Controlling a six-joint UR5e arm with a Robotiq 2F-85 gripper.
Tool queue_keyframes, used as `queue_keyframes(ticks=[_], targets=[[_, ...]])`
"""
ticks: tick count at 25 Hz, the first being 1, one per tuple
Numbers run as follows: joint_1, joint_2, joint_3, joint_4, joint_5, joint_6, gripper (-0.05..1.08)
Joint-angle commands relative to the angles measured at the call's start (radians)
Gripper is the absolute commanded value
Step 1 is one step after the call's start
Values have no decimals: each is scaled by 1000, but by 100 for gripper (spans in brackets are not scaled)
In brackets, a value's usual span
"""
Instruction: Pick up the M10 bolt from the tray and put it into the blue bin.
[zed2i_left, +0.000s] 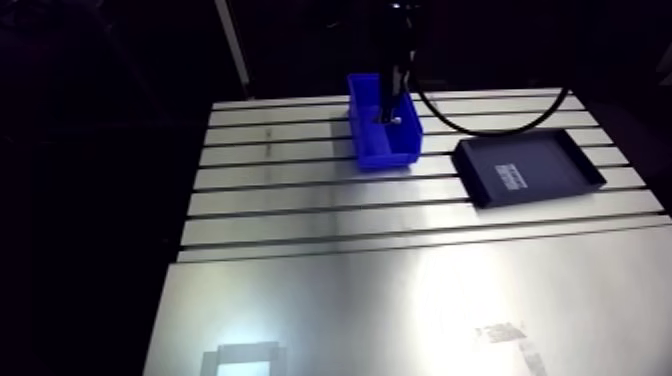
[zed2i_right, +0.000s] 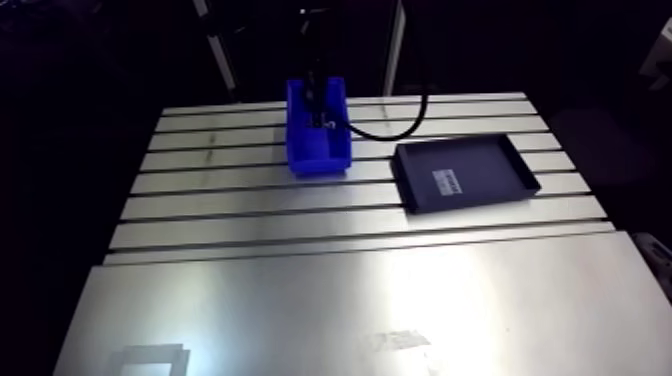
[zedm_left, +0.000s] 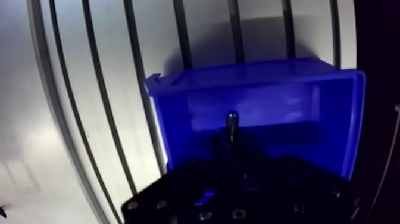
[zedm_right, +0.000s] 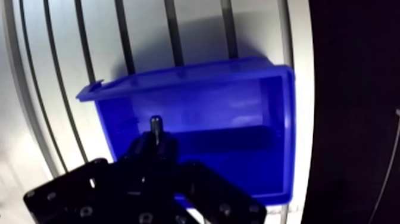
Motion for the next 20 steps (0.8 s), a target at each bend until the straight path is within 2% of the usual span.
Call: queue_keyframes(ticks=[1,13,14,17,20], targets=[[4,15,1,0,0,2,101],[5,43,5,2,-2,2,100],[5,45,5,0,-7,2,100],[10,49,5,-1,-36,3,100],[10,52,5,-1,-39,3,99]])
